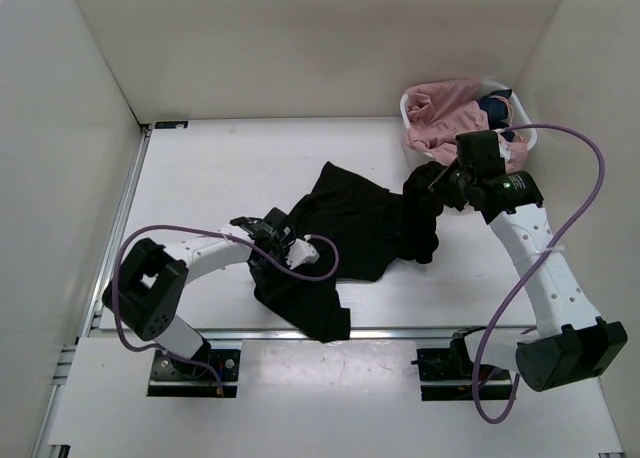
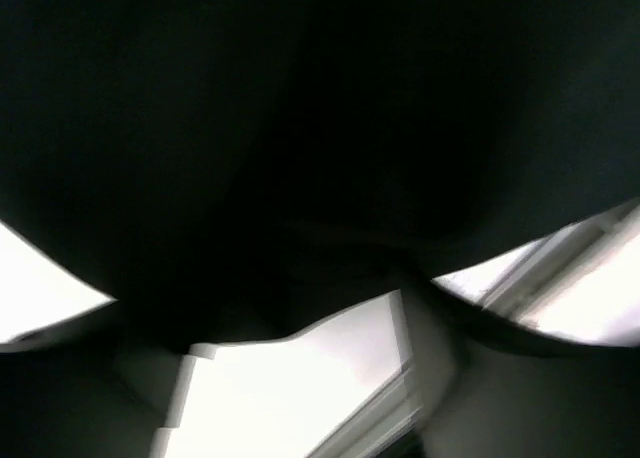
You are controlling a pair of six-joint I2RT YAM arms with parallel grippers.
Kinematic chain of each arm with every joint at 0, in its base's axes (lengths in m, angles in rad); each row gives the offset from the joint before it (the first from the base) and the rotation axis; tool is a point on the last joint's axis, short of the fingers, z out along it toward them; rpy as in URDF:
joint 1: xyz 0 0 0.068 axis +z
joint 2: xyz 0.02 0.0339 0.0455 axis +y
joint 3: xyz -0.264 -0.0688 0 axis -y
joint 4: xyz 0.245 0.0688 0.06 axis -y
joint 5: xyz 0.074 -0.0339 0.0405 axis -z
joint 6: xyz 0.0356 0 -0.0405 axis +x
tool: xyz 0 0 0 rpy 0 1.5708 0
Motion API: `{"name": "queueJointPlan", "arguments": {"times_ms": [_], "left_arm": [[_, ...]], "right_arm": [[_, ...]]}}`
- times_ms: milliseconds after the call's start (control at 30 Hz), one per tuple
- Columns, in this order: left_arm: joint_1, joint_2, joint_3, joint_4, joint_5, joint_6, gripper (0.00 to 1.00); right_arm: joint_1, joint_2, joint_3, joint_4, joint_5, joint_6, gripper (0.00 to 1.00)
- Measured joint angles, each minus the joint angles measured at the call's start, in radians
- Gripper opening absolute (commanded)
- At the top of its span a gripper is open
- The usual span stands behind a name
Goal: Fold and stack the trousers
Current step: Flatten the trousers out
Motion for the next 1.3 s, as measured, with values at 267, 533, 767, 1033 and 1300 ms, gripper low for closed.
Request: {"name": "queueJointPlan", "arguments": {"times_ms": [267, 533, 767, 1033, 1300], "left_arm": [[0.019, 0.023, 0.003, 0.041, -0.073, 0.011, 0.14], [0.338, -0.351, 0.077, -0.005, -0.332, 0.129, 0.14], [0.526, -0.502, 0.511, -0.030, -0.482, 0.299, 0.14], [0.530, -0.339, 0.777, -0.014, -0.494, 0.373, 0.14], [0.550, 0.231, 1.003, -0.009, -0.427, 0.335, 0.74]], "right_arm": [[0.000, -0.006, 0.000, -0.018, 0.007, -0.007, 0.00], [0.139, -0.203, 0.004, 0.005, -0.119, -0.133, 0.00], [0.369, -0.254, 0.198, 0.200, -0.354, -0.162, 0.00], [0.340, -0.269, 0.121, 0.246, -0.312, -0.156, 0.00], [0.053, -0.083, 0.001, 0.043, -0.081, -0.124, 0.95]]}}
